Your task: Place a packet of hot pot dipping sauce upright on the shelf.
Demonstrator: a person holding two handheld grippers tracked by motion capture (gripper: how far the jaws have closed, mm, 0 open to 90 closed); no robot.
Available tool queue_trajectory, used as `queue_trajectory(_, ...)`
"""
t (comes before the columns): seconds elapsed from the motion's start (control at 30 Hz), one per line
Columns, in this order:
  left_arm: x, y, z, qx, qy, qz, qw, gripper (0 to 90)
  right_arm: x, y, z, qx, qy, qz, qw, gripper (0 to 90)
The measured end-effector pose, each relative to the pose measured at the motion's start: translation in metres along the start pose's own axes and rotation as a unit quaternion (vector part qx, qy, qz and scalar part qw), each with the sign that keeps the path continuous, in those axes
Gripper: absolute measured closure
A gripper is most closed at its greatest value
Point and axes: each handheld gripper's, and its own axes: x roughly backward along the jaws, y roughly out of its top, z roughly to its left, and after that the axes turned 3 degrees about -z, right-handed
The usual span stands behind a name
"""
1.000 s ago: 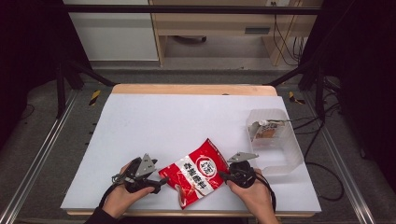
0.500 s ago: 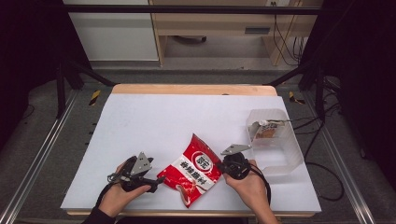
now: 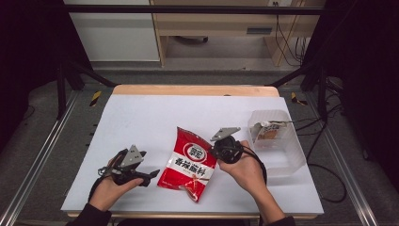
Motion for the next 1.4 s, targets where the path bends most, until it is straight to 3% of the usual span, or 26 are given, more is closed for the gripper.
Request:
queue_trajectory(0.2, 0.005, 0.015, 0.016, 0.005, -0.012, -0.002, 0.9999, 13.7, 0.006, 0.026, -0.003, 0.05, 0.036, -0.011, 0.998, 90.0)
queue_trajectory(0.33, 0.006, 0.025, 0.019, -0.003, -0.018, 0.007, 0.9998, 12.3, 0.009, 0.035, -0.004, 0.066, 0.05, -0.018, 0.9964, 90.0)
queue_trajectory(0.87, 0.021, 0.056, 0.02, -0.016, -0.036, -0.029, 0.9988, 14.9, 0.032, 0.053, 0.002, 0.098, 0.084, -0.054, 0.9902, 90.0)
queue_trajectory(1.4, 0.041, 0.071, 0.026, -0.025, -0.035, -0.049, 0.9979, 18.6, 0.05, 0.074, 0.012, 0.132, 0.101, -0.068, 0.9837, 90.0)
